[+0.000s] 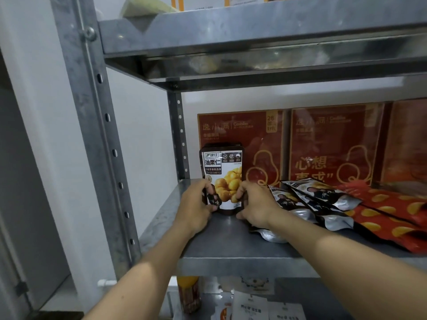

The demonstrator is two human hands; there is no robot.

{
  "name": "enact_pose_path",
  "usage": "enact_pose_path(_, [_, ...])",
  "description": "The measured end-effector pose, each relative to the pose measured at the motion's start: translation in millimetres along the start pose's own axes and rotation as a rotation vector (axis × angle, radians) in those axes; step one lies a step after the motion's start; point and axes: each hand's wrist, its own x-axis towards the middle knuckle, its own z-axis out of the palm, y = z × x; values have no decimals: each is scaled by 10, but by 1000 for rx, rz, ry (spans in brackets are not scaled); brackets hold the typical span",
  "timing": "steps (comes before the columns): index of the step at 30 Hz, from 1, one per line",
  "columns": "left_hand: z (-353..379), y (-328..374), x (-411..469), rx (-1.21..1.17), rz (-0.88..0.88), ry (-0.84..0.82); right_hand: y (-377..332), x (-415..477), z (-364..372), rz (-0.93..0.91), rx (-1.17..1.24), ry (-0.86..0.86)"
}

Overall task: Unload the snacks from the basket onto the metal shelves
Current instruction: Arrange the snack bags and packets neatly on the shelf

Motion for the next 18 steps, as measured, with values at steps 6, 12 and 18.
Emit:
enact_pose_path(6, [-3,-32,-16,68,6,-21,30,-14,-2,-7,-61,-19])
enact_pose_path(12, [-5,-41,-10,118,3,-37,0,-42,-25,-11,-93,-40])
enact_pose_path(18, [-5,-41,-15,196,0,-49,-19,-48,-11,-13,-123,-34])
